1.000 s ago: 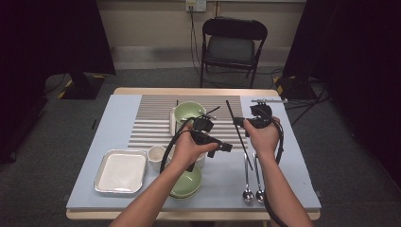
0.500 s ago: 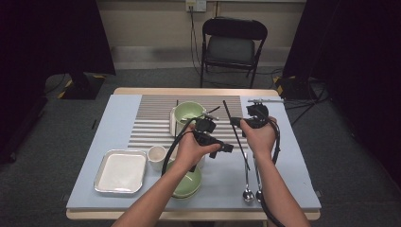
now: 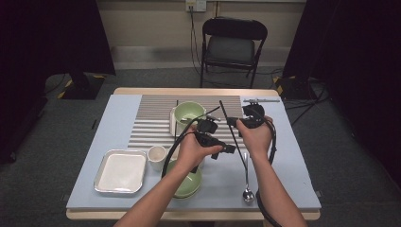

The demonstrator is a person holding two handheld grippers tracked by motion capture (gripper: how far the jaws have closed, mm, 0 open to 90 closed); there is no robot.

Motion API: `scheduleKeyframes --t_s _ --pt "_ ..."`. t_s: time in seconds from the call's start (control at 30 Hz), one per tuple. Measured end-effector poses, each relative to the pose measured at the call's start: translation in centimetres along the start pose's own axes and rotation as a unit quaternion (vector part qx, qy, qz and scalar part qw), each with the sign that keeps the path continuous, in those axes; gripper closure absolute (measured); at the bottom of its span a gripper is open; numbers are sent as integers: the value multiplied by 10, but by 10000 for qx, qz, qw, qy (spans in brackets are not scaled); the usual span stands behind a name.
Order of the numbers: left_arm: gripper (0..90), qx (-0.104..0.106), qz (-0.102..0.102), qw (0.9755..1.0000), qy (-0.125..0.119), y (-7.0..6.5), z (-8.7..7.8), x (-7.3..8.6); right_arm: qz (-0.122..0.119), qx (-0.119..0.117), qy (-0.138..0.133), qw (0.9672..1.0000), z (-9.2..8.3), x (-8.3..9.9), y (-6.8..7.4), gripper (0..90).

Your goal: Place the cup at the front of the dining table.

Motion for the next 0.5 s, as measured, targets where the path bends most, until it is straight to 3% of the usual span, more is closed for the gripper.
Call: scheduleKeyframes --t_s 0.5 --pt "349 91 -126 9999 -24 -5 1 -1 -23 -2 6 10000 1 1 2 868"
Point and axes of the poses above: each handheld gripper's, and its own axes: z roughly forward along the jaws, x roughly out of its underside, y roughly to its left, the point moved 9 cm from there along z, roughly forward along the jaws, and after that the axes turned 6 degrees about z, right-handed, at the moved point
